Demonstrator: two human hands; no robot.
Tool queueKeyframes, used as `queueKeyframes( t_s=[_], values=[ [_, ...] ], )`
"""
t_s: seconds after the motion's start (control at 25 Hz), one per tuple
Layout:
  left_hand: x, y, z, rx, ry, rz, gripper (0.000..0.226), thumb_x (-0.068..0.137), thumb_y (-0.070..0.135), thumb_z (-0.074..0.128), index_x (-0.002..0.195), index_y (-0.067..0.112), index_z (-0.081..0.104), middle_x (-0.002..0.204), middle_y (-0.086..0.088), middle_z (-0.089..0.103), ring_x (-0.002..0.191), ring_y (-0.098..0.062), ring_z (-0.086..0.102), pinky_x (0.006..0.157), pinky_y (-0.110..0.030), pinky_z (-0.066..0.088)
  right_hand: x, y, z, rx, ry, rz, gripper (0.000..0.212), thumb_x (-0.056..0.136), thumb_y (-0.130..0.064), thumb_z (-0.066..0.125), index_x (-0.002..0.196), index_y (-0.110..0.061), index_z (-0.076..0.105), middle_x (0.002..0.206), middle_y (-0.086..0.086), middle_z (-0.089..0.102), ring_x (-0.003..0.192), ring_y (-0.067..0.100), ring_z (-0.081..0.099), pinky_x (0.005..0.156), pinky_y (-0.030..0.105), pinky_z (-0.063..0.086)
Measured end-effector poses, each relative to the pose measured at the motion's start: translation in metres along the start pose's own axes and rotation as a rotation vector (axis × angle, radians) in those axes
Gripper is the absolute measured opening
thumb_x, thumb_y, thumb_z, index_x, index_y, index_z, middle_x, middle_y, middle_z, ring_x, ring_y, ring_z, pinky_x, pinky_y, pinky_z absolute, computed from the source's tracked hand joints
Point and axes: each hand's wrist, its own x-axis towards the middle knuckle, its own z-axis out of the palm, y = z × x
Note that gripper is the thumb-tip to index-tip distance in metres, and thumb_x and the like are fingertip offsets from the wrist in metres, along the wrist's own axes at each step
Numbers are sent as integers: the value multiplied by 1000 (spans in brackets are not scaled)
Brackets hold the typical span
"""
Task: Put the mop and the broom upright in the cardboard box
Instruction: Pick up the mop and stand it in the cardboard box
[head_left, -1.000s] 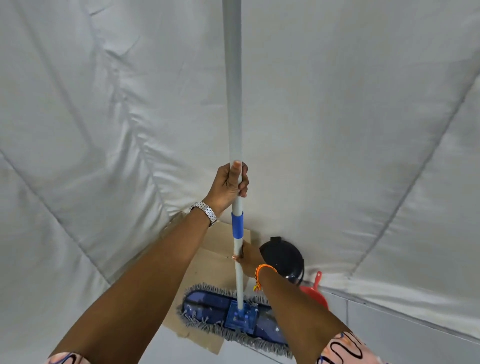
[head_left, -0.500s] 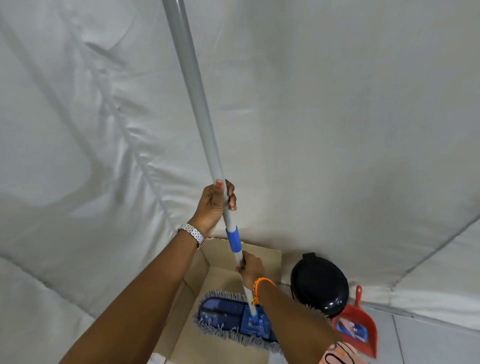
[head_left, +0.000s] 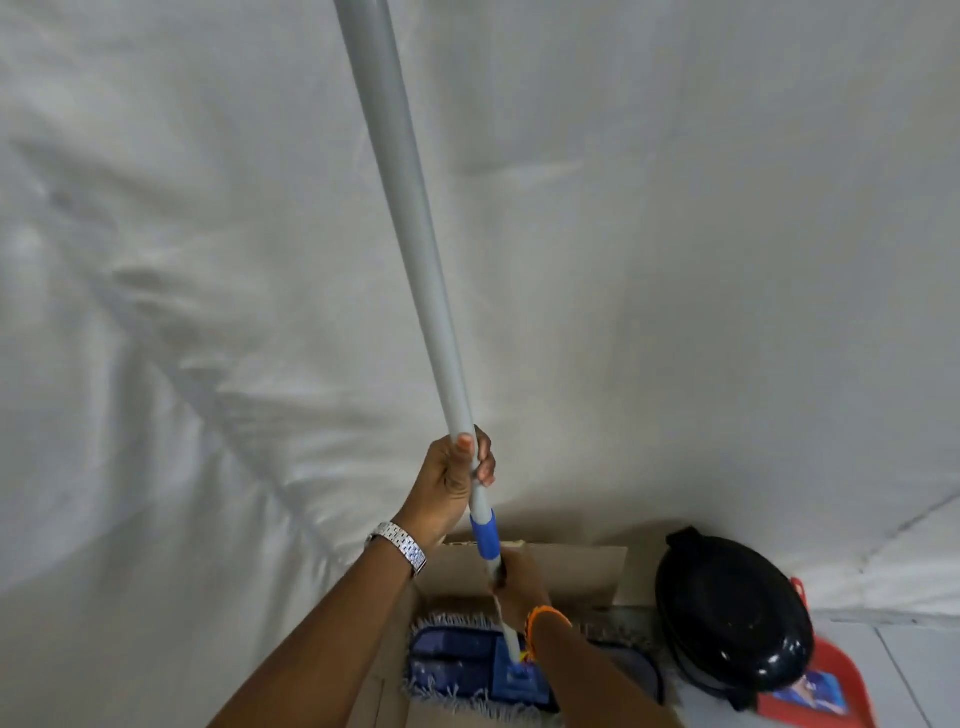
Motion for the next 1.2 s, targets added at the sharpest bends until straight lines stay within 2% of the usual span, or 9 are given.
queueKeyframes(
  t_s=[0.08, 0.16, 0.44, 0.68, 0.8, 0.92, 1.04, 1.12, 1.2],
  values=[
    [17, -36, -16, -1, -9, -13, 67, 67, 80, 50, 73, 14, 47, 57, 6, 46, 57, -13, 43, 65, -27, 43, 32, 11, 18, 37, 22, 75, 23, 83, 4, 49, 72, -15, 56, 67, 3, 52, 61, 9, 44, 57, 19, 41],
    [35, -69, -25, 15, 15, -16, 69, 68, 80, 47, 75, 12, 46, 58, 5, 46, 59, -13, 43, 68, -30, 42, 61, 28, 29, 25, 34, 98, 22, 86, 4, 48, 78, -14, 56, 64, -3, 49, 58, 4, 40, 52, 13, 35],
    [81, -131, -47, 11, -22, -63, 69, 63, 84, 49, 71, 16, 47, 57, 3, 45, 59, -13, 44, 66, -22, 44, 133, 68, 60, 54, 85, 153, 25, 86, -4, 53, 108, -10, 63, 85, 0, 59, 84, 18, 57, 78, 33, 51],
    [122, -161, -45, 37, -29, -66, 59, 64, 83, 49, 69, 24, 51, 56, 6, 47, 60, -15, 46, 75, -34, 43, 171, 91, 62, 38, 80, 122, 28, 87, -4, 55, 113, -8, 63, 90, 4, 62, 88, 23, 60, 81, 37, 50],
    [135, -167, -42, -4, -5, -52, 52, 66, 80, 51, 67, 28, 53, 57, 8, 49, 61, -15, 46, 75, -34, 42, 182, 97, 60, 43, 81, 110, 31, 88, -6, 54, 119, -8, 60, 105, 16, 69, 97, 30, 63, 85, 40, 51],
    [135, -178, -36, 143, 116, -48, 64, 65, 86, 42, 79, 25, 53, 67, 2, 59, 71, -21, 52, 71, -37, 45, 183, 96, 55, 11, -4, 155, 35, 90, -10, 54, 124, -7, 50, 118, 19, 63, 104, 34, 60, 90, 43, 50],
    [117, -199, -37, 431, 279, -68, 77, 71, 86, 35, 103, 19, 52, 94, -9, 67, 88, -28, 60, 77, -48, 53, 172, 99, 35, -94, -113, 149, 52, 90, -12, 59, 137, -5, 38, 137, 19, 52, 123, 38, 51, 102, 43, 45],
    [93, -207, -37, 647, 433, -36, 65, 80, 72, 44, 114, 17, 50, 111, -8, 63, 107, -33, 53, 87, -40, 45, 153, 107, 11, -180, -122, 150, 61, 90, -13, 59, 144, -5, 31, 146, 20, 43, 133, 37, 42, 109, 42, 38],
    [62, -198, -24, 739, 615, -50, 56, 82, 47, 61, 123, 12, 47, 124, -11, 57, 119, -36, 43, 90, -44, 43, 120, 121, -21, -208, -61, 172, 59, 90, -12, 58, 143, -6, 33, 142, 21, 47, 130, 36, 46, 106, 39, 41]
  ],
)
